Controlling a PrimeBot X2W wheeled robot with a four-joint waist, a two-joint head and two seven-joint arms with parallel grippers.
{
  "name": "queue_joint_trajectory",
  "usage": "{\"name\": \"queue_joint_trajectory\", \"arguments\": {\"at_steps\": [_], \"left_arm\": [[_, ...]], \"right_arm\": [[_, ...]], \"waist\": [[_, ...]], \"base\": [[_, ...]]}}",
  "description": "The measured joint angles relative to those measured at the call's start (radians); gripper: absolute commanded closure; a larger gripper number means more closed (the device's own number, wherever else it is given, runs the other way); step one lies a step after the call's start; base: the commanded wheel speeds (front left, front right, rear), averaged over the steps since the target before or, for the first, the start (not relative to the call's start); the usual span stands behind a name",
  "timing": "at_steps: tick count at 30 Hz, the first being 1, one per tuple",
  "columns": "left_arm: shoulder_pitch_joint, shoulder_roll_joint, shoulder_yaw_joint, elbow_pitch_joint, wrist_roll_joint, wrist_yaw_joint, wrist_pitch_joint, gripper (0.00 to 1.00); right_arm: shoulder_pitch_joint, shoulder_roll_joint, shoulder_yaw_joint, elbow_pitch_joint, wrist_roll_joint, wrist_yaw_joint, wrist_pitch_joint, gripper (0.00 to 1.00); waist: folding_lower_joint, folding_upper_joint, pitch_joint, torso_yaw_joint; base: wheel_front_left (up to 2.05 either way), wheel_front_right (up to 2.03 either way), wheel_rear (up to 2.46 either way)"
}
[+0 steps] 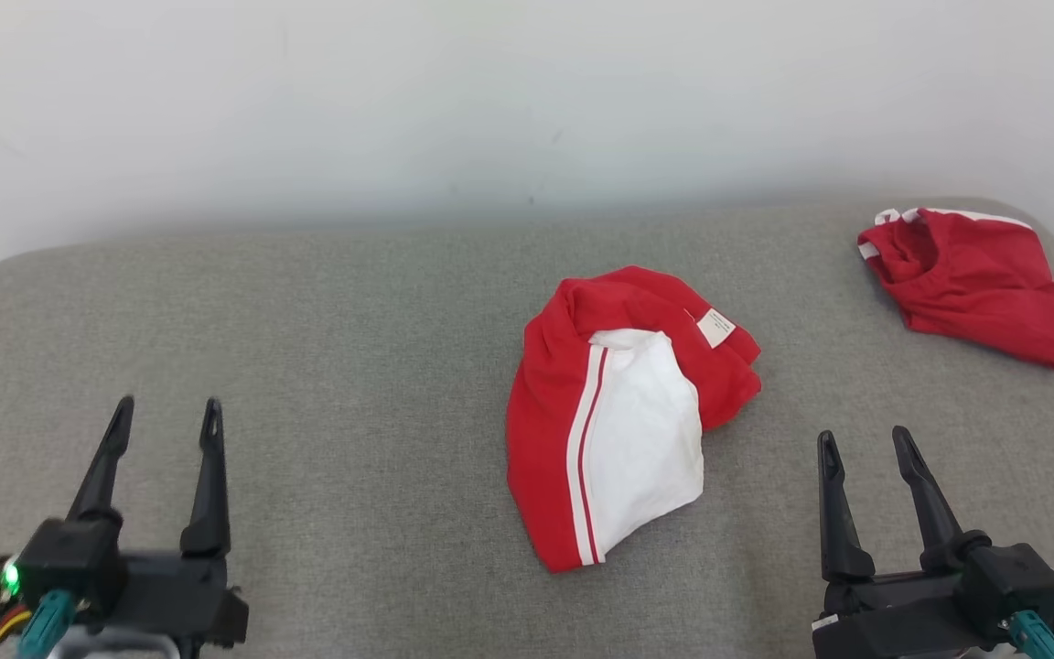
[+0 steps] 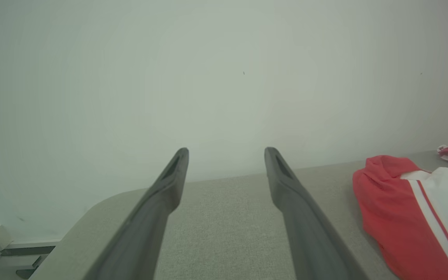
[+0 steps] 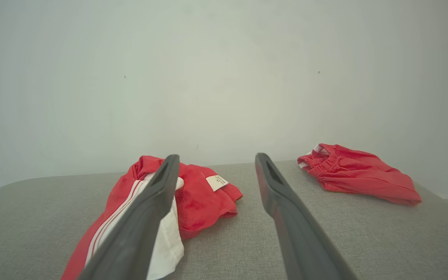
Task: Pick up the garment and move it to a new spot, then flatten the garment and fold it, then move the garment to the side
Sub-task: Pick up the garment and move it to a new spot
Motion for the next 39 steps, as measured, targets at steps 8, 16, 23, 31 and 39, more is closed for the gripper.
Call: {"name": "queue_joint_trajectory", "arguments": {"at_steps": [8,16,23,31,39], "left_arm": [[0.171,-0.04,0.121,-0.087,0.035,0.033,0.0,0.0],[0.289,-0.072,0.189,-0.137,0.114,0.012,0.0,0.0],[0.342,-0.088,0.211,-0.122,0.166,-0.028,0.0,0.0],[0.353,-0.119,0.195,-0.092,0.201,-0.098,0.0,0.0],[0.359,-0.161,0.221,-0.072,0.226,-0.123,0.0,0.0]], "right_arm": [[0.02,0.0,0.002,0.001,0.001,0.0,0.0,0.0],[0.042,0.0,-0.002,0.0,0.015,0.0,0.0,0.0],[0.059,0.0,-0.003,0.004,0.018,0.0,0.0,0.0],[0.07,0.0,0.007,0.013,0.024,0.0,0.0,0.0],[0.088,0.0,0.009,0.022,0.027,0.0,0.0,0.0]], "waist": [[0.0,0.0,-0.033,0.016],[0.0001,0.0001,-0.05,0.021],[0.0,0.0001,-0.065,0.029],[0.0001,0.0,-0.077,0.039],[0.0001,0.0001,-0.083,0.042]], "base": [[0.0,0.0,0.0],[0.0,0.0,0.0],[0.0,0.0,0.0],[0.0,0.0,0.0],[0.0,0.0,0.0]]}}
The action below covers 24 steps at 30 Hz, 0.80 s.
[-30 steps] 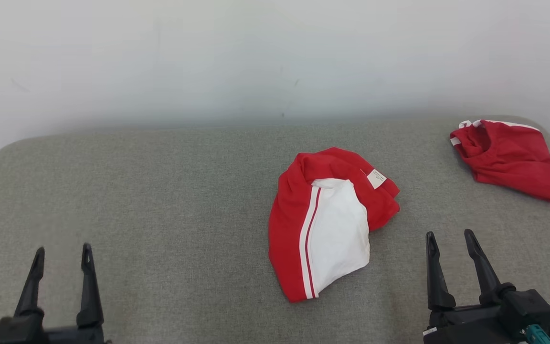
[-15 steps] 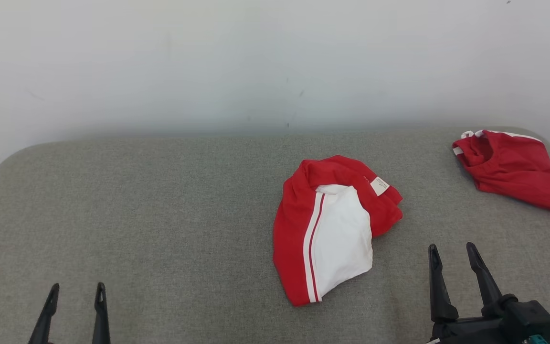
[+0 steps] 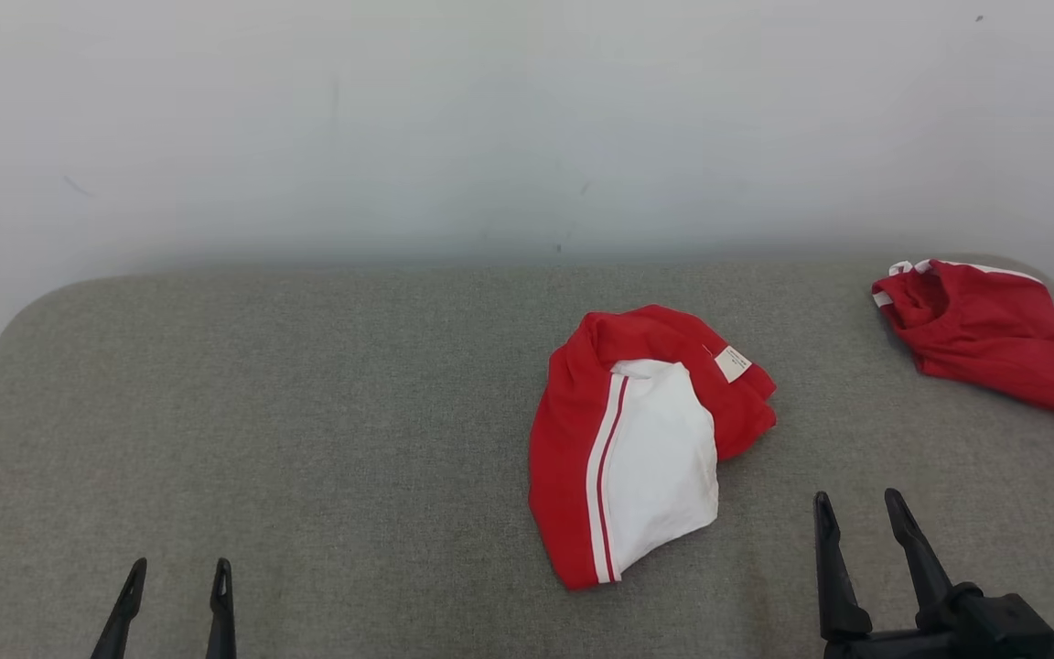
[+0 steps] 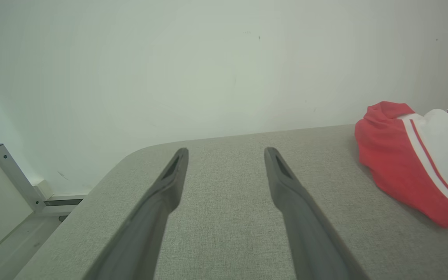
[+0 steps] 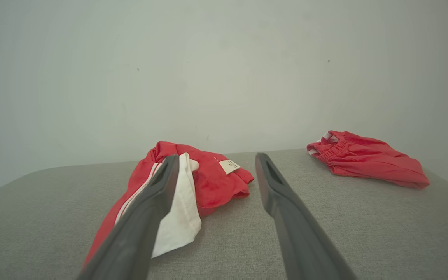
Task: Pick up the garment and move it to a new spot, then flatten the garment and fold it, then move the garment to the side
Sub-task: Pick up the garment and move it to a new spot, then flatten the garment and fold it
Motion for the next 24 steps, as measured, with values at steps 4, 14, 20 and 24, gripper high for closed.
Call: {"name": "queue_joint_trajectory", "arguments": {"at_steps": [4,14,20,24], "left_arm": [[0.003,-0.012,0.016,0.007,0.015,-0.01,0.0,0.0],[0.003,-0.031,0.038,0.018,0.059,-0.041,0.0,0.0],[0.003,-0.041,0.05,0.019,0.073,-0.053,0.0,0.0],[0.003,-0.047,0.057,0.021,0.077,-0.059,0.0,0.0]], "right_arm": [[0.007,0.0,0.0,0.003,0.0,0.0,0.0,0.0],[0.012,0.0,0.009,0.018,0.0,0.0,0.0,0.0],[0.013,0.0,0.009,0.025,-0.001,0.0,0.0,0.0],[0.013,0.0,0.01,0.031,-0.001,0.0,0.0,0.0]], "waist": [[-0.0001,0.0,-0.002,0.001],[0.0,0.0,-0.004,-0.001],[0.0,0.0,-0.004,-0.003],[0.0,0.0,-0.005,-0.004]], "base": [[0.0,0.0,0.0],[0.0,0.0,0.0],[0.0,0.0,0.0],[0.0,0.0,0.0]]}}
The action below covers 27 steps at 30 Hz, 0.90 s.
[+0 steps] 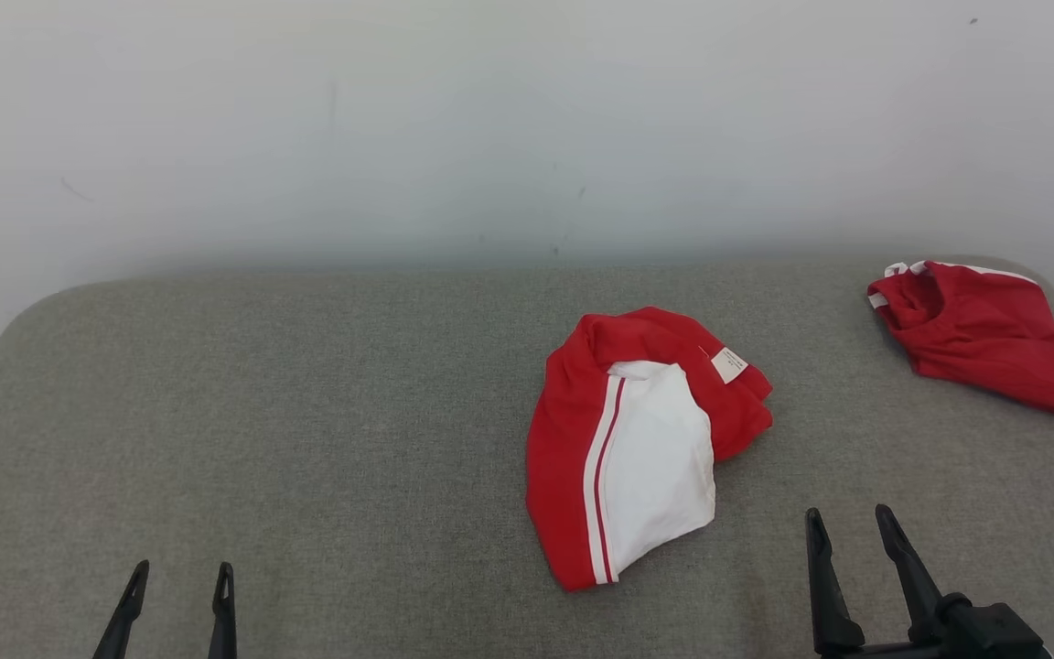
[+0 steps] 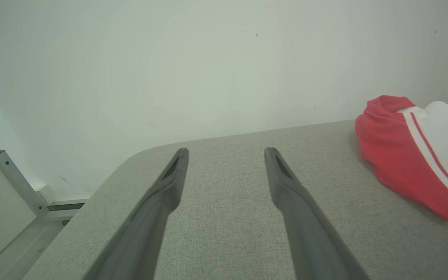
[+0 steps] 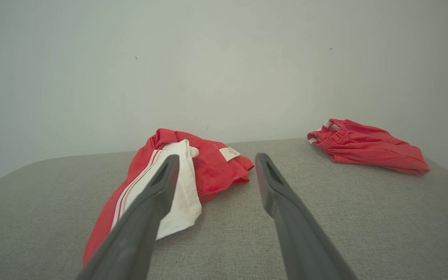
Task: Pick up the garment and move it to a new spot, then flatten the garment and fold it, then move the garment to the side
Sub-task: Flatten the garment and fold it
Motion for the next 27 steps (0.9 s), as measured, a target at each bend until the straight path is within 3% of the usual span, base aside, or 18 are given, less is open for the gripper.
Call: {"name": "queue_joint_trajectory", "arguments": {"at_steps": [27], "left_arm": [[0.0,-0.03,0.037,0.006,0.031,-0.03,0.0,0.0]], "right_arm": [[0.002,0.0,-0.003,0.002,-0.001,0.0,0.0,0.0]], "waist": [[0.0,0.0,0.015,0.0]], "base": [[0.0,0.0,0.0]]}}
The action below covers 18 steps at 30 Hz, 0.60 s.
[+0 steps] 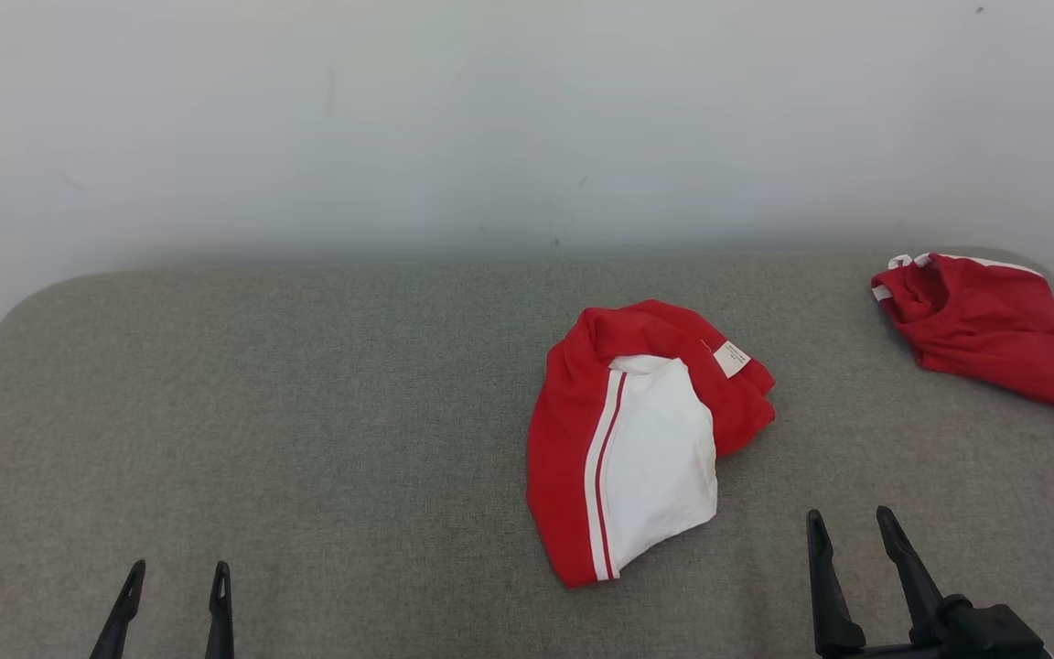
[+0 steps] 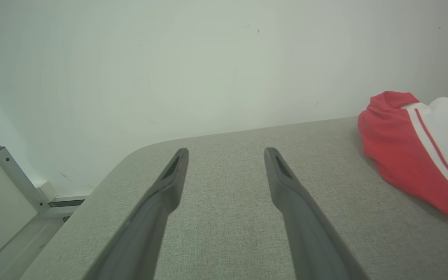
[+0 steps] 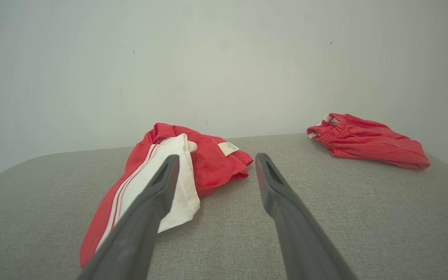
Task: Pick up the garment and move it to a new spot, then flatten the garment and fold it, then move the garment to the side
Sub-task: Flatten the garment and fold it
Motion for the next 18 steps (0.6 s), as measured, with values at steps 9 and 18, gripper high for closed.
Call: {"name": "queue_joint_trajectory", "arguments": {"at_steps": [9,18], "left_arm": [[-0.003,-0.015,0.005,-0.001,0.007,-0.01,0.0,0.0],[-0.102,-0.044,-0.079,0.023,0.03,-0.066,0.0,0.0]], "right_arm": [[0.001,0.0,-0.001,0.002,0.0,0.0,0.0,0.0],[-0.01,0.0,0.005,0.007,0.0,0.0,0.0,0.0]], "waist": [[0.0,0.0001,0.009,-0.001],[0.0,0.0,0.026,-0.03]], "base": [[0.0,0.0,0.0],[0.0,0.0,0.0]]}}
